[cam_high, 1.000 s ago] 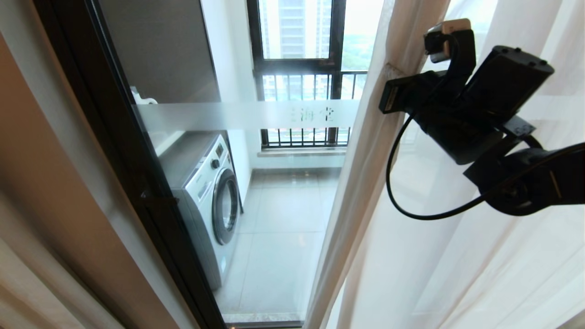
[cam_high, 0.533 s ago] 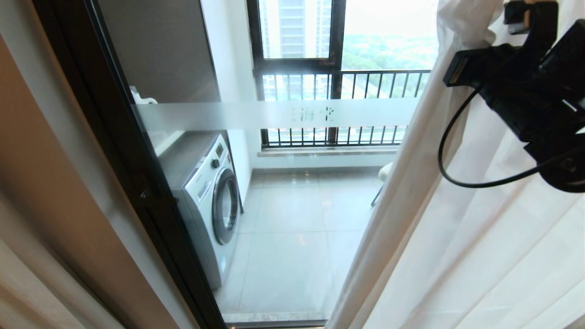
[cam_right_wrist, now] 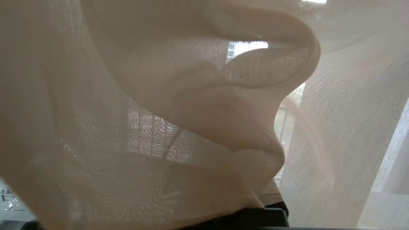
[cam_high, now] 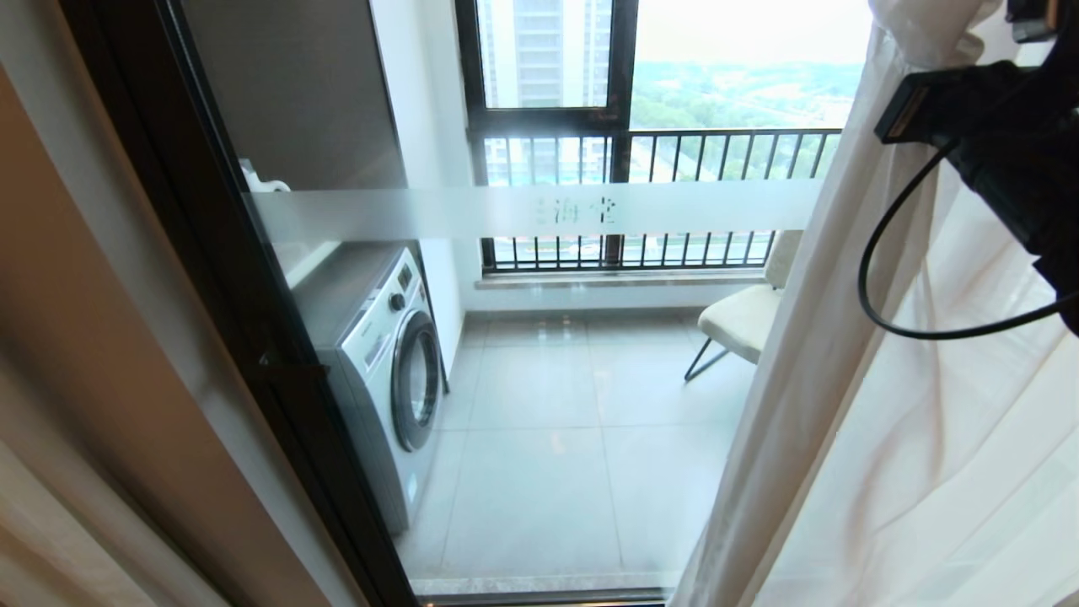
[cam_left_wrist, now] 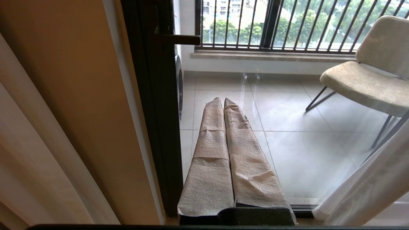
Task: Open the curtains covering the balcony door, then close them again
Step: Close the inner curtains on both sides
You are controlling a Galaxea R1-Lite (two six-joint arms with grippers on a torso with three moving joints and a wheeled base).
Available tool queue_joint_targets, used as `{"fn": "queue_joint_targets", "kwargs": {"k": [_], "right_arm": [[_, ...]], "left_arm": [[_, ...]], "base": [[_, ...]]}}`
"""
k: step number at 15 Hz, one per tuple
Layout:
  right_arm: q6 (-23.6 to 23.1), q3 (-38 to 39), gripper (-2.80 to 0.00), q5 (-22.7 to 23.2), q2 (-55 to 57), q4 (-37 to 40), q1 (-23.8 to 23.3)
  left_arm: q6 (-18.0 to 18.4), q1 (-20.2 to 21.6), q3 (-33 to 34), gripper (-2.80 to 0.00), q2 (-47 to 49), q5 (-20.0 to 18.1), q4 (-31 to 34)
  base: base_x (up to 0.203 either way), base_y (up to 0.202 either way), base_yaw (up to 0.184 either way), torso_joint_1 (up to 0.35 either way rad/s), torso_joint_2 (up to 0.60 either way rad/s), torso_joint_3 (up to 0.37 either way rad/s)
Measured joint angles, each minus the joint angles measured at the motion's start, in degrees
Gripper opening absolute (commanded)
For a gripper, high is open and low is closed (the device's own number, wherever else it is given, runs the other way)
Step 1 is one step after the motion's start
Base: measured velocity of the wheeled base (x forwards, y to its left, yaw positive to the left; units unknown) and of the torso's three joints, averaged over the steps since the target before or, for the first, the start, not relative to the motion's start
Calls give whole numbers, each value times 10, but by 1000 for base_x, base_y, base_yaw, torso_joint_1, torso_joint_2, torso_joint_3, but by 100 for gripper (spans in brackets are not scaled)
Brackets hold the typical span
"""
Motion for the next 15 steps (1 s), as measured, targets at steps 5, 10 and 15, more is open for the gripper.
{"fn": "queue_joint_targets", "kwargs": {"k": [5, 10, 15], "right_arm": [[0, 16, 0, 0, -13, -1, -1], [-1, 45, 0, -1, -30, -3, -4], [-2, 113, 0, -1, -86, 8, -4]], "left_arm": [[0, 0, 0, -280, 0, 0, 0], [0, 0, 0, -280, 0, 0, 0], [0, 0, 0, -280, 0, 0, 0]], "base": [[0, 0, 0, 0, 0, 0], [0, 0, 0, 0, 0, 0], [0, 0, 0, 0, 0, 0]]}}
